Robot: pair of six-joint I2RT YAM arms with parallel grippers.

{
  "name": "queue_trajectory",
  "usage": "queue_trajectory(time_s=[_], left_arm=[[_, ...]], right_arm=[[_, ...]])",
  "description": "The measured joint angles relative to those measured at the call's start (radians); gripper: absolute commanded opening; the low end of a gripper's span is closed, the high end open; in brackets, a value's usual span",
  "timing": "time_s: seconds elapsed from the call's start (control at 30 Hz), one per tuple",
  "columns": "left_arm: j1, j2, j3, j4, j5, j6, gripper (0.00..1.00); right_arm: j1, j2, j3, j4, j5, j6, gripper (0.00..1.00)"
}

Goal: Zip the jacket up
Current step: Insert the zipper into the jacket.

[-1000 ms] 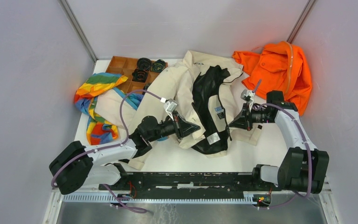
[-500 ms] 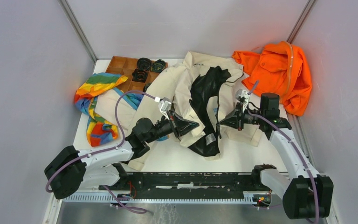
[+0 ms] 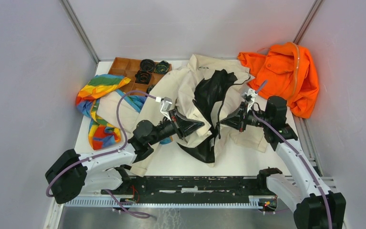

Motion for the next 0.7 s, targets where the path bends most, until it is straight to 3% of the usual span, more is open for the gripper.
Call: queue_trajectory(time_s=[0.47,0.7], left_arm=[[-0.007,-0.006,0.0,0.078,0.003,-0.019,0.02],[-0.007,-0.029,0.0,0.059,0.007,-0.016,0.02]], right_arm=[[0.107,-0.108,-0.079,0.266,0.09,0.324,0.0],[0.154,-0.136,-0.093,0.34,0.097,0.341,0.0]])
